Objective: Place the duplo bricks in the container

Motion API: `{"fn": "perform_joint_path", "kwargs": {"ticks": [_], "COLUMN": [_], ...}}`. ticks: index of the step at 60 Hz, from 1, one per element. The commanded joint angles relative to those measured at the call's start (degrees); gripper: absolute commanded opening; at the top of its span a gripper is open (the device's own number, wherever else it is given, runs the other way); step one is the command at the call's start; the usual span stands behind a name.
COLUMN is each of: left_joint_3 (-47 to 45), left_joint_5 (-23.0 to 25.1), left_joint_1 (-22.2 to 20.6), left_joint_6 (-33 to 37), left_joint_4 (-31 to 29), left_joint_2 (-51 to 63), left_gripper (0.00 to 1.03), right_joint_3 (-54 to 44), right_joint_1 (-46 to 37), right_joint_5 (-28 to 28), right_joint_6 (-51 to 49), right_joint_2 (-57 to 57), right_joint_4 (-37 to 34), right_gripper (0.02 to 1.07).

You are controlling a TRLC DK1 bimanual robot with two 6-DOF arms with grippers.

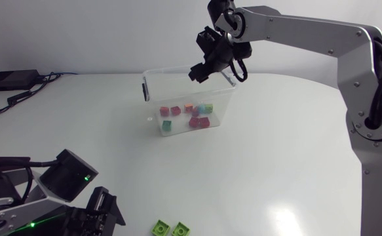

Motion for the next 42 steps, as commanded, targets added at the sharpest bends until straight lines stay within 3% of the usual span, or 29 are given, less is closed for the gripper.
{"fn": "perform_joint_path", "kwargs": {"ticks": [1,13,29,42], "left_joint_3": [-1.69,-2.83,-2.04,0.42], "left_joint_5": [0.63,0.81,0.98,0.89], "left_joint_1": [-1.45,-3.91,-4.0,-4.35], "left_joint_6": [0.81,-0.33,-0.16,0.11], "left_joint_4": [-0.51,1.69,3.01,1.95], "left_joint_2": [-0.43,0.1,2.74,7.75], "left_gripper": [0.99,0.98,0.98,0.95], "right_joint_3": [0.98,-5.17,-26.0,-36.11], "right_joint_1": [-0.65,-0.21,2.86,4.8], "right_joint_5": [-0.23,-0.85,-1.55,-1.64], "right_joint_6": [1.4,1.4,1.31,1.31], "right_joint_2": [0.38,-5.33,-19.39,-26.95], "right_joint_4": [-0.88,-0.53,5.54,6.94], "right_gripper": [1.02,1.02,1.02,1.02]}}
